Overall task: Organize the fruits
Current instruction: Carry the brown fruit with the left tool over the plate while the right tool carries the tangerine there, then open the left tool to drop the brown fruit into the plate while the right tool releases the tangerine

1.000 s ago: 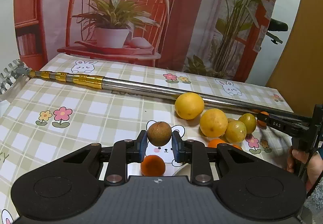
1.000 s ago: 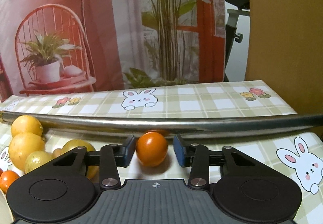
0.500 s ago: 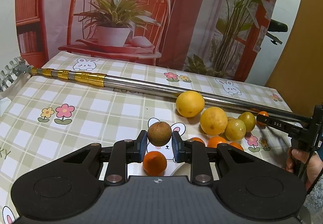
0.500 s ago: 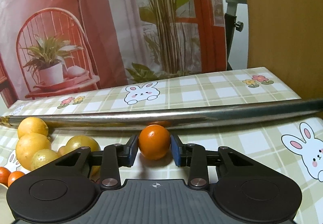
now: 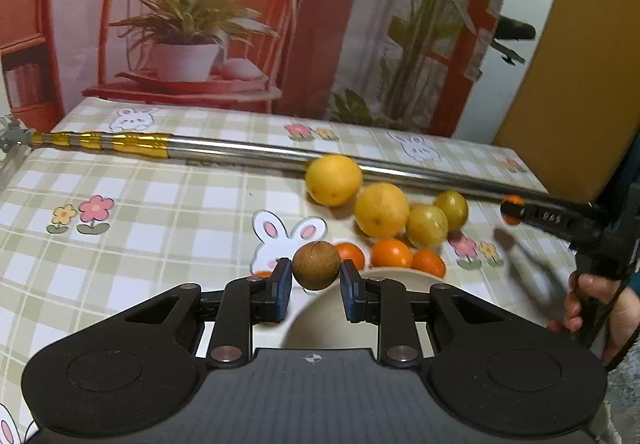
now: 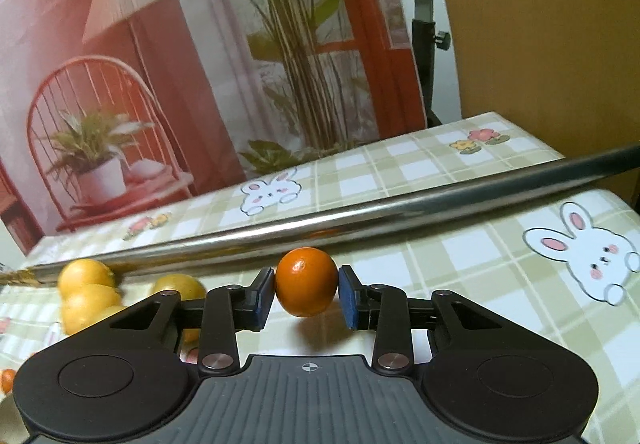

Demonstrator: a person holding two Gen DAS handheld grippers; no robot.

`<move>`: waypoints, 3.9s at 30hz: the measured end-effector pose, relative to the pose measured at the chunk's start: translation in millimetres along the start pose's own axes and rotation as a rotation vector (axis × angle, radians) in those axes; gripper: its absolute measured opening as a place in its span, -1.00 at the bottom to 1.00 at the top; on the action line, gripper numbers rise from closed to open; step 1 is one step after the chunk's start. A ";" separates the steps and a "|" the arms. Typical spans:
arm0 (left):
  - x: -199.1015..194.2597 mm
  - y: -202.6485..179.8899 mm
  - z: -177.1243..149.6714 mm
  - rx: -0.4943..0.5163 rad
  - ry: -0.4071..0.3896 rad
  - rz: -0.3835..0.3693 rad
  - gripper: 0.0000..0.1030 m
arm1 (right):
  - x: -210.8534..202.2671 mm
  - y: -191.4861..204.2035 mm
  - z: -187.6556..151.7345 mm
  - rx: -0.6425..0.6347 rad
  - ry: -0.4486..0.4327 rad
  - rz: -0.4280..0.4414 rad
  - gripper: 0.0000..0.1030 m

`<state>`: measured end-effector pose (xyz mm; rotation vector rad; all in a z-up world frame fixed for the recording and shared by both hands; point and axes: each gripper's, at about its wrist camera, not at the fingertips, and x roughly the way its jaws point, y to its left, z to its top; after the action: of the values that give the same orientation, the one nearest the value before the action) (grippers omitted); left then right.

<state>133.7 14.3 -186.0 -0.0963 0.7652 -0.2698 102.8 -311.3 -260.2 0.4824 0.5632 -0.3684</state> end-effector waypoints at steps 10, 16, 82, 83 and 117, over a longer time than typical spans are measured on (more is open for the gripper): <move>11.0 -13.1 -16.4 0.071 0.090 0.008 -0.46 | -59.3 27.3 -1.9 0.002 -0.001 0.121 -0.38; 19.1 -13.5 -22.4 0.086 0.136 -0.013 -0.46 | -84.6 53.3 -6.2 -0.024 0.012 0.175 -0.38; 31.1 -6.7 -26.6 0.159 0.167 -0.024 -0.46 | -44.2 135.0 -31.5 -0.252 0.414 0.301 -0.38; 32.0 -5.9 -26.5 0.152 0.170 -0.028 -0.46 | -42.0 135.9 -32.2 -0.254 0.424 0.301 -0.38; 0.7 16.9 1.9 0.016 0.071 -0.060 -0.26 | -68.1 128.8 -21.6 -0.261 0.281 0.263 -0.36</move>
<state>139.0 30.3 -188.2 -0.0952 0.8311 -0.3373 99.0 -179.9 -193.8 0.3511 0.7977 0.0276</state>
